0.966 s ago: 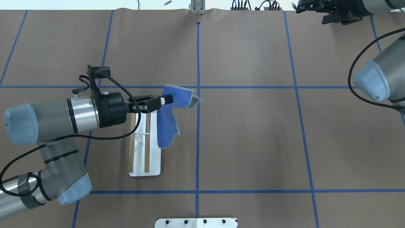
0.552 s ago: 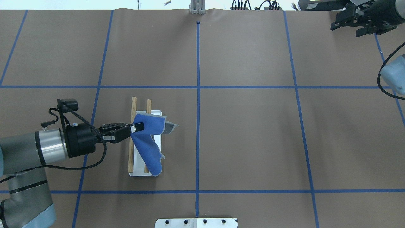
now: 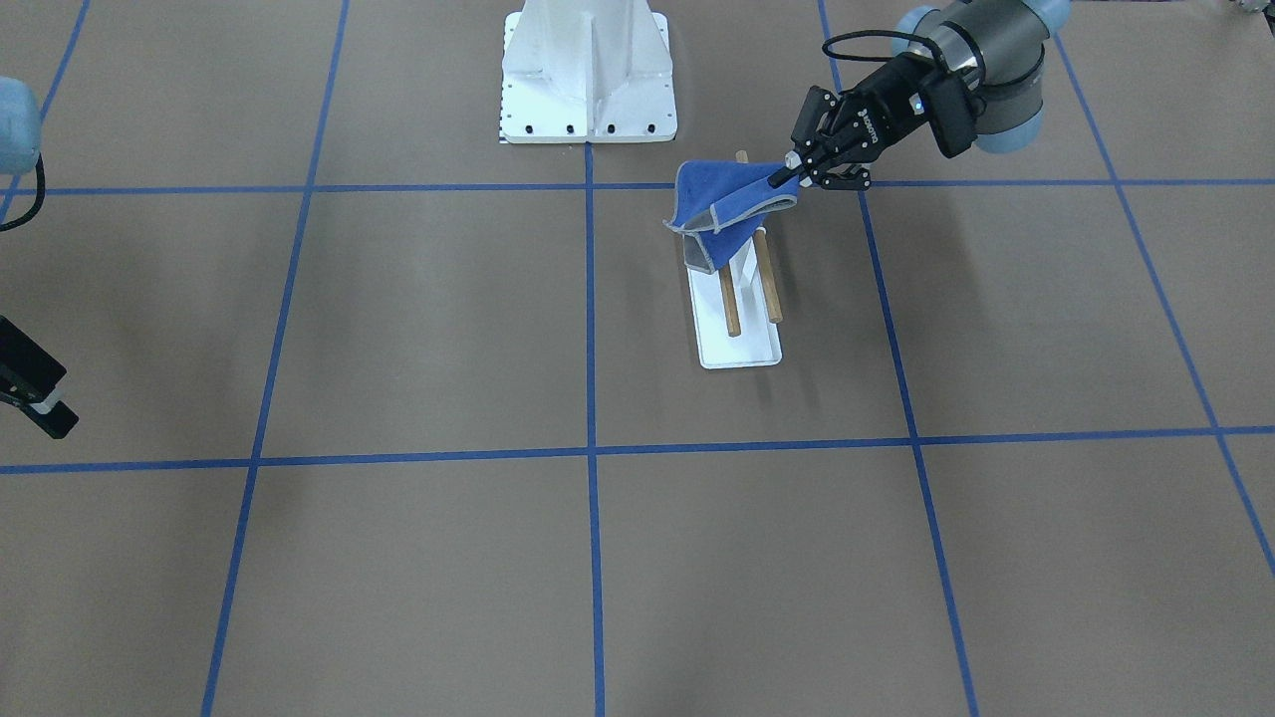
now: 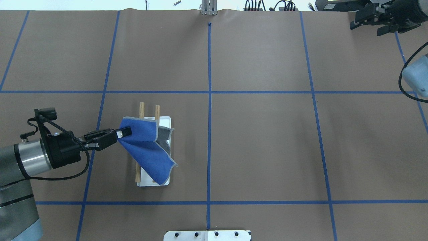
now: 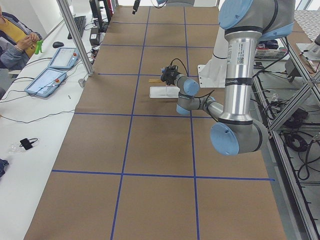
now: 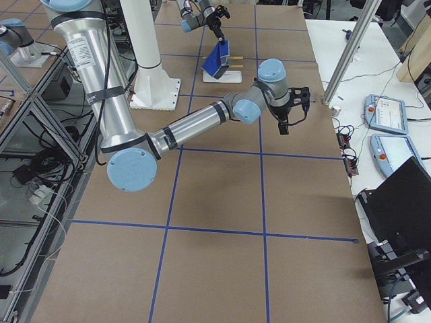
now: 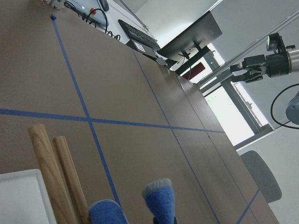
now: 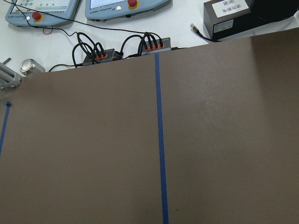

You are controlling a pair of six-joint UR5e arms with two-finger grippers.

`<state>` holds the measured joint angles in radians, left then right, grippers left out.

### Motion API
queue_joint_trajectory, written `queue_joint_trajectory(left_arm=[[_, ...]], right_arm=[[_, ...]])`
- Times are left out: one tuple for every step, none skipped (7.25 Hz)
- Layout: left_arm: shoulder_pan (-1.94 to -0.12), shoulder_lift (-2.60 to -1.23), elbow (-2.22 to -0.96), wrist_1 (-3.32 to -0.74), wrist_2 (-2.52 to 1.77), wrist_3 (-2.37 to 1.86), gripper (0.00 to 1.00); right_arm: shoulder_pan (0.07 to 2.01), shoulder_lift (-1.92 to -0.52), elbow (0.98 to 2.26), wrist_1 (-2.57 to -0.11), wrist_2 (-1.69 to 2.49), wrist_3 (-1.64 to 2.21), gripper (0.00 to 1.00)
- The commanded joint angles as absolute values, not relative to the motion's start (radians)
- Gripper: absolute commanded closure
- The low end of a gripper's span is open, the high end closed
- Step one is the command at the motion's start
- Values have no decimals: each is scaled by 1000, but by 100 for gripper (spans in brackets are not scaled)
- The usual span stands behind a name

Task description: Hang towel on rack

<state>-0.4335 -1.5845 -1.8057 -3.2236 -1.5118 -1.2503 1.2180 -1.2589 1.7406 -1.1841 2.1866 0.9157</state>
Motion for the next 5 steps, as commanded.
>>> queue_joint_trajectory(left_arm=[[-439,-1574,-1807,-3232,-1488,-1252,100],[-439,-1563,-1806,-3232,-1485,-1252,100],[-442,-1546,-1804,-3234,-1485,-1252,100],[-442,-1520,-1802,-3253,-1485,-1252,84],[-443,-1507,-1783,-3278,-1479,-1252,41]], right_arm=[[1216,-1258,1736,-1184,2183,916,0],[1216,-1258,1738,-1184,2183,916,0],[1216,-1258,1738,-1184,2183,916,0],[1216,-1258,1733,-1184,2181,916,0],[1215,-1256,1733,-1184,2181,916,0]])
